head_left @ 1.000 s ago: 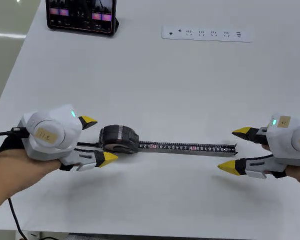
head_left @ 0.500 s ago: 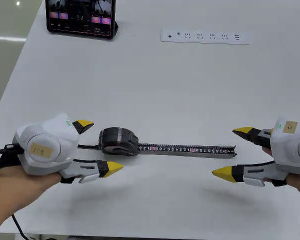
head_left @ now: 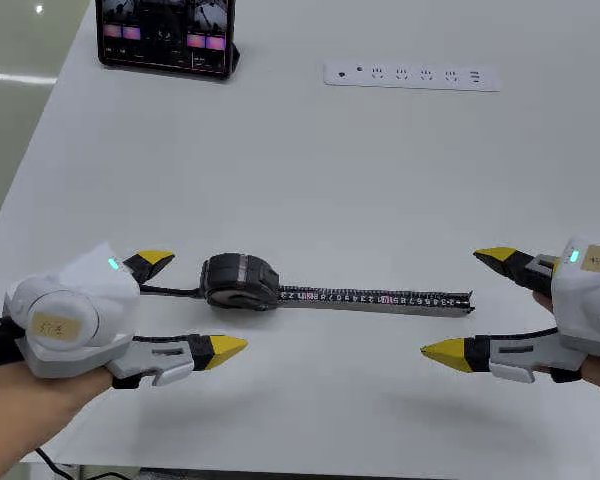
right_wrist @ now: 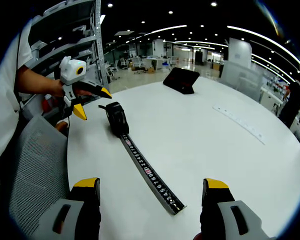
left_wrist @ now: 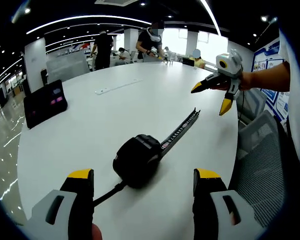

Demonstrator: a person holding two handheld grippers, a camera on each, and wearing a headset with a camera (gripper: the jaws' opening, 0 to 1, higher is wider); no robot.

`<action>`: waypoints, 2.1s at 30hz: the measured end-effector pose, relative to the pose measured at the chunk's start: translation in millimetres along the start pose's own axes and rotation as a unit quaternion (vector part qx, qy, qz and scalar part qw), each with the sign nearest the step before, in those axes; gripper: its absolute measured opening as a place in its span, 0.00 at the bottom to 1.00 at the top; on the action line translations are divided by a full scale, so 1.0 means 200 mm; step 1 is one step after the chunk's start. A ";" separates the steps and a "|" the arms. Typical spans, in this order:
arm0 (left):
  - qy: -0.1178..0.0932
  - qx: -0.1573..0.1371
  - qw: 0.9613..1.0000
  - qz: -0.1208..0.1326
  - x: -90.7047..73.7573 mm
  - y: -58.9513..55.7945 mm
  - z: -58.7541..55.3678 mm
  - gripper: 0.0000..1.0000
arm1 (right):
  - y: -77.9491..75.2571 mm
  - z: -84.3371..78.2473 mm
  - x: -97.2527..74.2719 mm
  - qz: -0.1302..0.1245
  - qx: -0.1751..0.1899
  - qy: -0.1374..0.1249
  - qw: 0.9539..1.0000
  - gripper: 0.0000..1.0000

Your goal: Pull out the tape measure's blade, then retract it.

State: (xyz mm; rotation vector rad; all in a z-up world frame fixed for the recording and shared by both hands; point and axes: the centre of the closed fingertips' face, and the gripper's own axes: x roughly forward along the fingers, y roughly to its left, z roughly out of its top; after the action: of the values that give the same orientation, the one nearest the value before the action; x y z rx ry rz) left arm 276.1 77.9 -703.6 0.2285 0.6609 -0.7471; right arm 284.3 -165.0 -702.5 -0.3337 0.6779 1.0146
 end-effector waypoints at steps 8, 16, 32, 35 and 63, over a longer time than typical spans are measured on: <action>-0.010 -0.010 1.000 0.008 -0.03 -0.01 -0.03 0.80 | 0.01 -0.02 -0.04 -0.017 0.010 -0.021 1.000 0.84; -0.022 -0.025 0.999 0.018 -0.07 -0.02 -0.07 0.81 | 0.04 -0.03 -0.06 -0.032 0.021 -0.034 0.999 0.87; -0.022 -0.053 0.998 0.028 -0.12 -0.07 -0.16 0.83 | 0.08 -0.14 -0.06 -0.044 0.041 -0.036 0.998 0.92; -0.021 -0.055 0.998 0.029 -0.12 -0.07 -0.17 0.83 | 0.09 -0.16 -0.06 -0.045 0.041 -0.034 0.998 0.92; -0.015 -0.058 0.998 0.029 -0.13 -0.10 -0.20 0.82 | 0.12 -0.18 -0.06 -0.045 0.045 -0.032 0.997 0.94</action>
State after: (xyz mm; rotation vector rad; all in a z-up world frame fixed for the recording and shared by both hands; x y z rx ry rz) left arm 229.5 95.5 -717.7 0.1287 0.6650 -0.6532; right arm 245.9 -181.4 -720.3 -0.2497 0.6443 0.9029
